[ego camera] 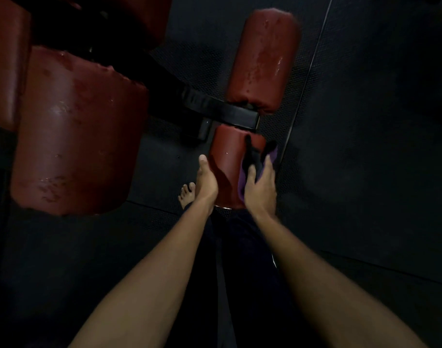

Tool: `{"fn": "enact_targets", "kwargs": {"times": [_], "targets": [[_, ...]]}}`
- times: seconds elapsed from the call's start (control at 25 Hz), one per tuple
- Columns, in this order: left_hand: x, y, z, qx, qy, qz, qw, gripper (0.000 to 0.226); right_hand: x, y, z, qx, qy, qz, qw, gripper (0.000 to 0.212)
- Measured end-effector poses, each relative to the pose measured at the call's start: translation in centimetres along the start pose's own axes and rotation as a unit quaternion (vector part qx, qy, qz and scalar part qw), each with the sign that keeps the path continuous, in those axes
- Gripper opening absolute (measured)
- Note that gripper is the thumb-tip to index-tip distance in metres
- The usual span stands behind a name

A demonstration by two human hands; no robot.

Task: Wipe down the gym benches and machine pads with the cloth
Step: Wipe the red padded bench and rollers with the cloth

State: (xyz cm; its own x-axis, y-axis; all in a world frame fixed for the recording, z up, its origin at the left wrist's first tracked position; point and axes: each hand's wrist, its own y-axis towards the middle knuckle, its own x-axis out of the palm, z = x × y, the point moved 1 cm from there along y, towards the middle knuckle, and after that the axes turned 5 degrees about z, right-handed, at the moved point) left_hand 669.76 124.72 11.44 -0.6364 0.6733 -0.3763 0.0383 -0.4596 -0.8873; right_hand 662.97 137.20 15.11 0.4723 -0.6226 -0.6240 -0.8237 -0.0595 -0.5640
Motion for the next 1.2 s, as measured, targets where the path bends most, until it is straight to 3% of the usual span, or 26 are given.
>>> {"fn": "enact_targets", "kwargs": {"times": [0.08,0.2,0.36,0.44,0.52,0.6,0.64,0.72,0.76,0.84,0.96,1.0,1.12,1.2], "targets": [[-0.2,0.2,0.1,-0.040,0.001,0.006,0.999,0.108,0.6,-3.9,1.7,-0.044,-0.052,-0.026,0.997,0.065],[0.4,-6.8,3.3,0.050,0.011,0.039,0.998,0.073,0.9,-6.4,1.7,-0.156,-0.132,-0.064,0.977,0.069],[1.5,-8.9,1.9,0.111,0.019,0.071,0.991,0.066,-0.1,-0.5,-1.8,-0.288,-0.149,-0.010,0.946,0.058],[1.3,-8.3,1.4,0.118,0.025,0.062,0.991,0.059,-0.9,3.0,-3.2,-0.239,-0.107,0.017,0.965,0.056],[0.3,-8.3,2.0,0.102,0.041,0.057,0.992,0.058,-1.1,3.3,-3.0,-0.106,-0.009,0.011,0.994,0.060],[-0.4,-6.9,2.8,0.044,0.022,0.032,0.998,0.069,-0.4,1.0,-0.9,0.012,0.023,0.005,1.000,0.062],[-0.5,-5.3,2.7,0.006,0.010,0.029,1.000,0.085,0.0,-0.7,0.2,0.034,0.012,0.005,0.999,0.062],[0.5,0.3,-0.9,-0.042,-0.009,0.048,0.998,0.128,0.8,-4.4,1.4,0.007,-0.020,-0.003,1.000,0.061],[1.0,2.0,-2.2,-0.054,-0.009,0.062,0.997,0.139,1.0,-5.7,1.5,-0.018,-0.038,-0.015,0.999,0.061],[0.6,-0.5,-0.7,-0.030,0.017,0.058,0.998,0.127,1.0,-6.7,0.5,-0.101,-0.091,-0.036,0.990,0.060],[0.4,-8.5,2.0,0.075,0.021,0.057,0.995,0.073,0.9,-3.6,-1.6,-0.234,-0.144,-0.045,0.960,0.056],[1.0,-9.3,1.5,0.103,0.024,0.054,0.993,0.066,0.6,-1.7,-2.3,-0.251,-0.156,-0.029,0.955,0.055],[0.4,-8.6,0.5,0.106,0.003,0.057,0.993,0.067,-0.4,1.9,-4.0,-0.206,-0.105,0.006,0.973,0.054],[-0.6,-6.6,0.4,0.082,0.051,0.054,0.994,0.083,-0.1,0.9,-3.9,-0.153,-0.058,0.021,0.986,0.057]]}}
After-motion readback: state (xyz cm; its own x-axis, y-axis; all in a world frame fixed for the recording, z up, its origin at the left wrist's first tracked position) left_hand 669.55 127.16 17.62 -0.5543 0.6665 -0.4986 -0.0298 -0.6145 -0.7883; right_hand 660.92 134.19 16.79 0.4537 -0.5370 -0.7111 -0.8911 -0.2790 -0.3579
